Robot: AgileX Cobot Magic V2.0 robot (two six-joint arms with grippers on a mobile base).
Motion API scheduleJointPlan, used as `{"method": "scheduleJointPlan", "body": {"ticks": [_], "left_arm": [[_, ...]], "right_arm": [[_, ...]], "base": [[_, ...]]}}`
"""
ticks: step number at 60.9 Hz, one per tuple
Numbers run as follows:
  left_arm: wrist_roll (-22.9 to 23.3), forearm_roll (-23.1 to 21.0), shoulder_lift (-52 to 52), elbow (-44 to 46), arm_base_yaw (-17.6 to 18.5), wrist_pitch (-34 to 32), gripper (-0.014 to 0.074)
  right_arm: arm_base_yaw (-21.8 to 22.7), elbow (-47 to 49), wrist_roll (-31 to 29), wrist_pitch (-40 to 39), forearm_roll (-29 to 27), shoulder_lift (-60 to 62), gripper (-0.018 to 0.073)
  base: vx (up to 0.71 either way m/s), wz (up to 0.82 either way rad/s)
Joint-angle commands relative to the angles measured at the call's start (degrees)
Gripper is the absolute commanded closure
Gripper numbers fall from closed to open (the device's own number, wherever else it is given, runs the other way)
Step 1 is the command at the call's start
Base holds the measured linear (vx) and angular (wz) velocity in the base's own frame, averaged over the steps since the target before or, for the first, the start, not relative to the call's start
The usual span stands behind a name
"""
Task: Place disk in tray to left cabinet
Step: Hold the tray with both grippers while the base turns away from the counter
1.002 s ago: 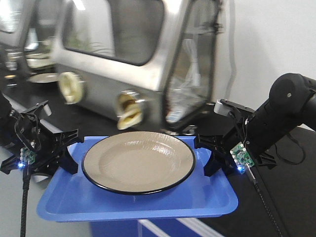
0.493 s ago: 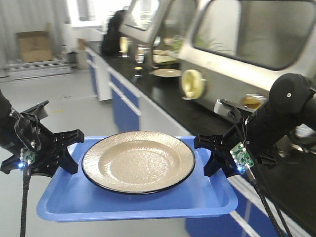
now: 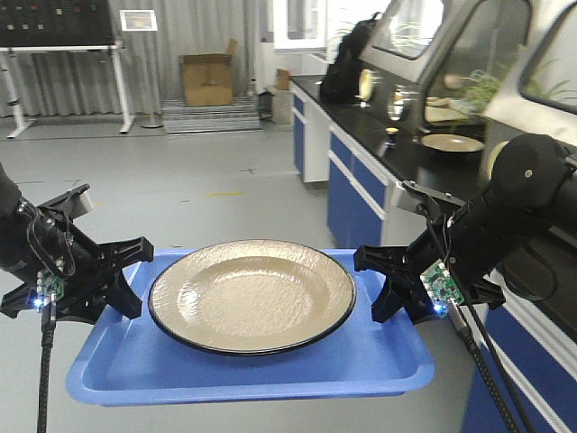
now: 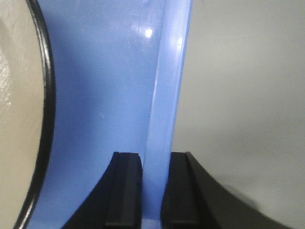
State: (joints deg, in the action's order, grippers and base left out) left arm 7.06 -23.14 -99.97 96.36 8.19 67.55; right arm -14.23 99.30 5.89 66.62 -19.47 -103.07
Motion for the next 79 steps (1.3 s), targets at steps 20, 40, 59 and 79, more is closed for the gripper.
{"method": "scheduleJointPlan", "body": {"ticks": [20, 40, 59, 79], "left_arm": [[0.79, -11.98, 3.47, 2.24, 1.93, -1.95, 0.0596], [0.79, -11.98, 3.47, 2.24, 1.93, -1.95, 0.0596], [0.79, -11.98, 3.47, 2.24, 1.93, -1.95, 0.0596], [0.79, -11.98, 3.47, 2.24, 1.93, -1.95, 0.0596]], "right_arm": [[-1.73, 2.46, -0.59, -4.13, -10.91, 3.30, 0.0565], [-1.73, 2.46, -0.59, -4.07, -10.91, 3.30, 0.0565], [-1.73, 2.46, -0.59, -4.07, -10.91, 3.30, 0.0565], [-1.73, 2.46, -0.59, -4.07, -10.91, 3.30, 0.0565]], "base": [[0.18, 0.37], [0.28, 0.25], [0.40, 0.08], [0.49, 0.02]]}}
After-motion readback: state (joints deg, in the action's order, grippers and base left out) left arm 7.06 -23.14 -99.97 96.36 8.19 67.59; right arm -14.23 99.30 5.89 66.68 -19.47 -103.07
